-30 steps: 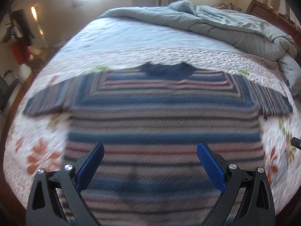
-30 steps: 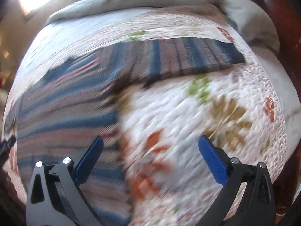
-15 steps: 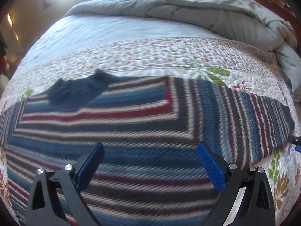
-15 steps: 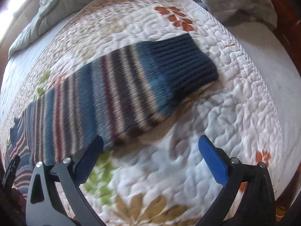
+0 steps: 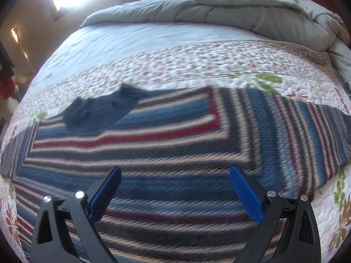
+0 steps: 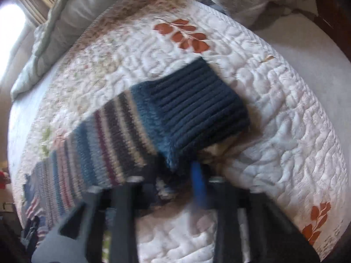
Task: Fold small clothes
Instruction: 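Move the right tool to the sweater sleeve cuff and grasp it, then fold the gripped sleeve across the sweater body with the right tool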
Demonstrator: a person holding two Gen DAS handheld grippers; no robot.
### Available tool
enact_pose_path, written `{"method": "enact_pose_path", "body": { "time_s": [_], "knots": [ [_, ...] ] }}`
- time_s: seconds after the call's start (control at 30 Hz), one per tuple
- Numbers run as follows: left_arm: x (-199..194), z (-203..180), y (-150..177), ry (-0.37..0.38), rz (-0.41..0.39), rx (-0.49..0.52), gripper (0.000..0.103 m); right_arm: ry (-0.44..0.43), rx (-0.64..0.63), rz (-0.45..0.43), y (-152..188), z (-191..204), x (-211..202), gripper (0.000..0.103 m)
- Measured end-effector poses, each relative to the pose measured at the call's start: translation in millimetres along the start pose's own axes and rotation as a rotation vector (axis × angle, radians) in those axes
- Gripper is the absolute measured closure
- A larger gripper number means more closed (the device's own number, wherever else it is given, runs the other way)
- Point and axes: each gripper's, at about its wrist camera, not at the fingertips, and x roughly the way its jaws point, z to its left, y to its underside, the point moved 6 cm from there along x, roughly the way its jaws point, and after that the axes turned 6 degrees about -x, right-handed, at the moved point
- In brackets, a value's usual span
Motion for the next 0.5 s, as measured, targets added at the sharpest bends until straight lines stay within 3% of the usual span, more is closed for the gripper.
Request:
{"method": "enact_pose_path", "body": {
  "time_s": [0.17, 0.3, 0.5],
  "knots": [
    [-3, 54, 9, -0.029, 0.016, -0.039, 0.004, 0.024, -0.112, -0.095, 10, 41, -42, 0.092],
    [-16, 103, 13, -0.052, -0.001, -0.075, 0.004, -0.072, -0.297, -0.195, 27, 127, -85, 0.092],
    [-37, 170, 29, -0.073, -0.010, -0.131, 0.004, -0.142, -0.513, -0.201, 83, 276, -93, 0.092]
  ]
}}
